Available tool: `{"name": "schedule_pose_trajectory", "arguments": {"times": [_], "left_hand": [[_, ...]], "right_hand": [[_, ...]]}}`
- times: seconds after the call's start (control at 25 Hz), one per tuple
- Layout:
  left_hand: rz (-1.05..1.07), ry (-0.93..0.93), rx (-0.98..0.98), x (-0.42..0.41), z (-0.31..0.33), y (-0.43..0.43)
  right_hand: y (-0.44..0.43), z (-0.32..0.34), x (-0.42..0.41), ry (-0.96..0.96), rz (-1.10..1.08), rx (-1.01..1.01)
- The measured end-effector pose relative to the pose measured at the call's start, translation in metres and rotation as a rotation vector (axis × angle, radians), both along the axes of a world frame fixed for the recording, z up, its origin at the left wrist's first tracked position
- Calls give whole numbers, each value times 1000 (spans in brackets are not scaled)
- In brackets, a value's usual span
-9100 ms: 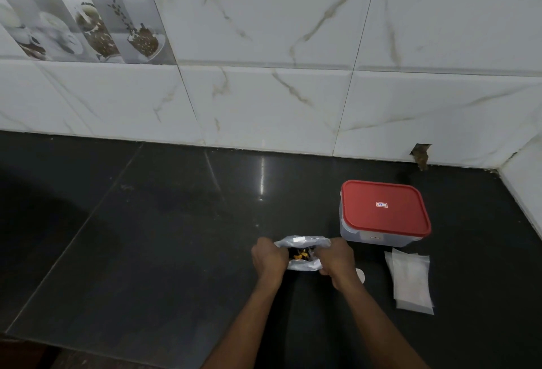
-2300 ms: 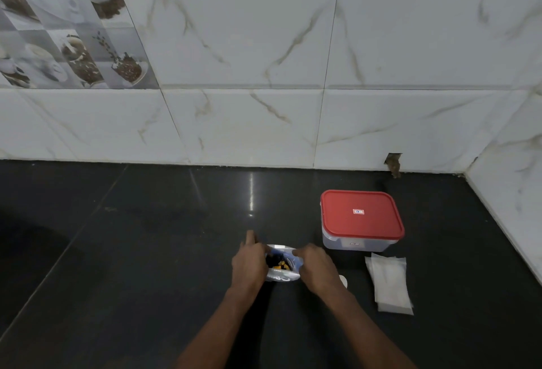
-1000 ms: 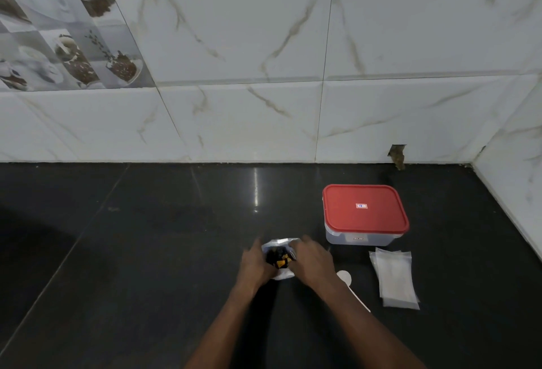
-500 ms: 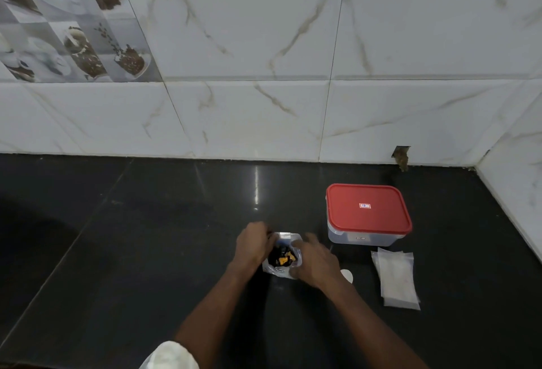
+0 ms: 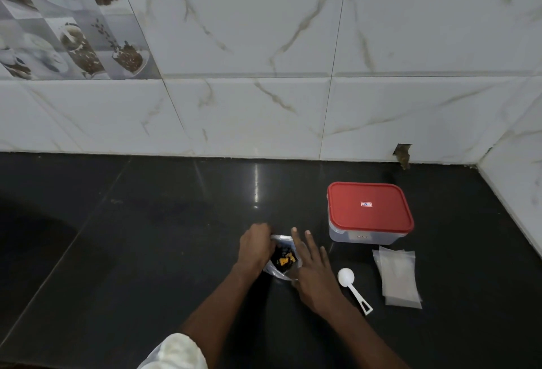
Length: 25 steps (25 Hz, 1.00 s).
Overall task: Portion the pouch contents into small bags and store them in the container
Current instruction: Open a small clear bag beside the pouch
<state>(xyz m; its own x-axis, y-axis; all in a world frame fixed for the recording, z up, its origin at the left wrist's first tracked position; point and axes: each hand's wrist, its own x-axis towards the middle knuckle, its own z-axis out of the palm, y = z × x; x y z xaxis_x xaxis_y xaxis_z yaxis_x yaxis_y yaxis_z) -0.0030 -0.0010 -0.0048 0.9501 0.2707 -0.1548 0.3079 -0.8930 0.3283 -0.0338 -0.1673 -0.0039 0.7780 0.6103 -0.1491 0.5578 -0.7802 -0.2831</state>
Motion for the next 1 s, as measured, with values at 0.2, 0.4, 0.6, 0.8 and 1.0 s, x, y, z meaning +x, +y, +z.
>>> {"name": "schedule_pose_trajectory", "arguments": {"times": [0.2, 0.4, 0.6, 0.8, 1.0], "left_hand": [[60, -23, -21, -1, -4, -5], [262, 112, -199, -15, -1, 1], [355, 120, -355, -34, -11, -4], [402, 121, -463, -35, -7, -2], [347, -15, -229, -36, 0, -8]], "right_hand": [[-4, 0, 1, -37, 59, -54], [-13, -15, 3, -115, -86, 42], [-4, -21, 3, -120, -172, 60], [-10, -29, 4, -121, -113, 111], [-15, -25, 6, -42, -41, 234]]}}
